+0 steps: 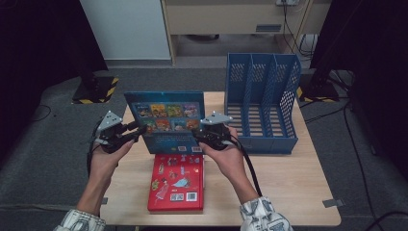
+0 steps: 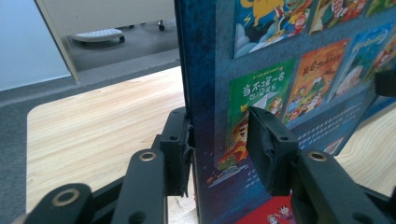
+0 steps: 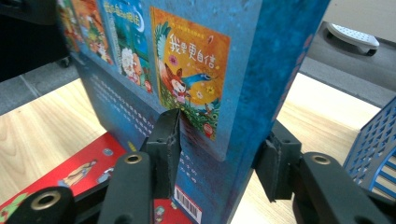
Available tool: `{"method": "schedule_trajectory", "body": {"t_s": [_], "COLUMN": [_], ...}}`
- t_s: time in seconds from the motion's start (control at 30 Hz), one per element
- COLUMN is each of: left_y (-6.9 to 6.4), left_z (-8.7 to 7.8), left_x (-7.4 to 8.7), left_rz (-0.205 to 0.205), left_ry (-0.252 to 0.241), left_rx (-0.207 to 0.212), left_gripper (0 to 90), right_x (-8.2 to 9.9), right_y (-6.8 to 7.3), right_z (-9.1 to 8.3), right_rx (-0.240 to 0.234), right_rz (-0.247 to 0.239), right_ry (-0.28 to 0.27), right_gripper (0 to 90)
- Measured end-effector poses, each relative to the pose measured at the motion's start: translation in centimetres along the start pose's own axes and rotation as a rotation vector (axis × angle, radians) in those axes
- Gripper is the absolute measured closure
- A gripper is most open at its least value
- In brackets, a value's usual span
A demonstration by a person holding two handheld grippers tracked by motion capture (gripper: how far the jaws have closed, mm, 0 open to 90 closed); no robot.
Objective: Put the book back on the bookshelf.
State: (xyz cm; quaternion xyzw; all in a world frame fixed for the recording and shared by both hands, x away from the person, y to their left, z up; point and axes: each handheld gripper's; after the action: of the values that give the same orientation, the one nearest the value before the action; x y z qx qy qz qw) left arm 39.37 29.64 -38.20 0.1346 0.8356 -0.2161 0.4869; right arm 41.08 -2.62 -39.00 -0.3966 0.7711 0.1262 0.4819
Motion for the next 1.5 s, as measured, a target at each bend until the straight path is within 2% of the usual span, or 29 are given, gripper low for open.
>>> {"method": "schedule_trajectory", "body": {"t_s": [0.1,0.2,0.33,0.37,0.5,0.6,0.8,1.07,1.27,1.3,1.43,1.5], "left_y": [0.0,0.2,0.3,0.3,0.3,0.2,0.1,0.1,0.1,0.1,0.1,0.1], "left_z": [0.1,0.2,0.3,0.3,0.4,0.5,0.8,0.8,0.8,0.8,0.8,0.8], "left_x": [0.0,0.1,0.2,0.2,0.4,0.5,0.5,0.4,0.5,0.5,0.5,0.5], "left_rz": [-0.008,-0.008,-0.008,-0.005,0.010,0.014,-0.002,-0.003,-0.005,-0.006,-0.005,-0.006], "left_ry": [-0.004,-0.012,-0.013,-0.016,-0.026,-0.031,-0.035,-0.036,-0.038,-0.039,-0.040,-0.040], "left_rx": [-0.003,0.014,0.029,0.036,0.052,0.064,0.084,0.100,0.102,0.100,0.100,0.100], "left_gripper": [54.1,50.8,41.7,40.4,39.9,36.0,30.4,26.7,26.6,26.6,26.6,26.6], "right_x": [-0.1,0.0,0.1,0.2,0.5,0.8,1.0,0.5,-0.1,-0.3,-0.9,-1.1], "right_y": [0.4,0.7,1.2,1.6,1.7,1.9,2.5,3.2,3.3,3.5,3.7,3.7], "right_z": [-0.4,-0.8,-1.3,-1.7,-1.9,-2.2,-2.6,-2.7,-2.4,-2.3,-2.0,-1.9], "right_rx": [-0.022,-0.031,-0.055,-0.073,-0.091,-0.104,-0.121,-0.151,-0.164,-0.161,-0.164,-0.172], "right_rz": [-0.007,-0.021,-0.031,-0.040,-0.038,-0.038,-0.050,-0.095,-0.101,-0.108,-0.109,-0.103], "right_ry": [-0.004,-0.015,-0.039,-0.050,-0.059,-0.074,-0.096,-0.172,-0.211,-0.233,-0.264,-0.283], "right_gripper": [58.2,60.7,64.2,65.7,67.3,68.5,68.6,61.7,55.7,52.6,48.1,48.8]}}
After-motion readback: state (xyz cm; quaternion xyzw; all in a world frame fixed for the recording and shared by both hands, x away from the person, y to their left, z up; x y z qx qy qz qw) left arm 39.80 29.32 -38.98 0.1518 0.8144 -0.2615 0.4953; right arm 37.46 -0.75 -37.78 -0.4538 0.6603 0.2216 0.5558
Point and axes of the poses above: each handheld gripper's, and its own axes: z roughly forward along the jaws, x roughly out of its underside, y roughly to its left, and after that the axes turned 12 degrees about -z, right-handed
